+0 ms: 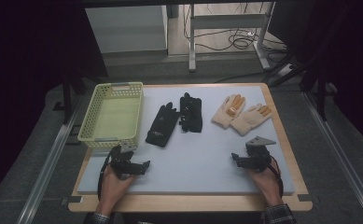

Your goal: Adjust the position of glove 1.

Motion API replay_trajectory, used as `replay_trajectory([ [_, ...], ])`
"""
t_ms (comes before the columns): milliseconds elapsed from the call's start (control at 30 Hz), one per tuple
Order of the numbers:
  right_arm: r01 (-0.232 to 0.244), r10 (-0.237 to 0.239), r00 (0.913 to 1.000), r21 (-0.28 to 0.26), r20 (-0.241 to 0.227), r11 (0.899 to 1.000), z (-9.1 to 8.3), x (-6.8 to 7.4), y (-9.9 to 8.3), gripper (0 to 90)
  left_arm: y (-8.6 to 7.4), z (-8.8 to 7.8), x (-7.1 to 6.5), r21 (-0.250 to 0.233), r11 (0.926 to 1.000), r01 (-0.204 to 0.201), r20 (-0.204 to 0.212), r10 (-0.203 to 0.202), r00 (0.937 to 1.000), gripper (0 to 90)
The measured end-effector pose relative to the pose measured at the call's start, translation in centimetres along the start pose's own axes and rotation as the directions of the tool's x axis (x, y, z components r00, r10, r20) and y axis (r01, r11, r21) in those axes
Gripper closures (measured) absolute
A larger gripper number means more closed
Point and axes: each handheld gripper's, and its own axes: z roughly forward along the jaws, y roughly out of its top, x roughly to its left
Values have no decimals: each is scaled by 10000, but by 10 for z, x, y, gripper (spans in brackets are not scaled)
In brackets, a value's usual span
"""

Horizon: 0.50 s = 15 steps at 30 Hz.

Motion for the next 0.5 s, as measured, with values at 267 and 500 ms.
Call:
replay_trajectory([
  [267, 2, -2, 10000, -7, 14, 10000, 0, 0, 0, 252, 0, 0, 0, -10, 10000, -13, -4, 13, 10000, 10],
  [500, 18, -18, 10000, 7, -32, 10000, 0, 0, 0, 240, 0, 0, 0, -11, 10000, -25, -5, 25, 10000, 10],
])
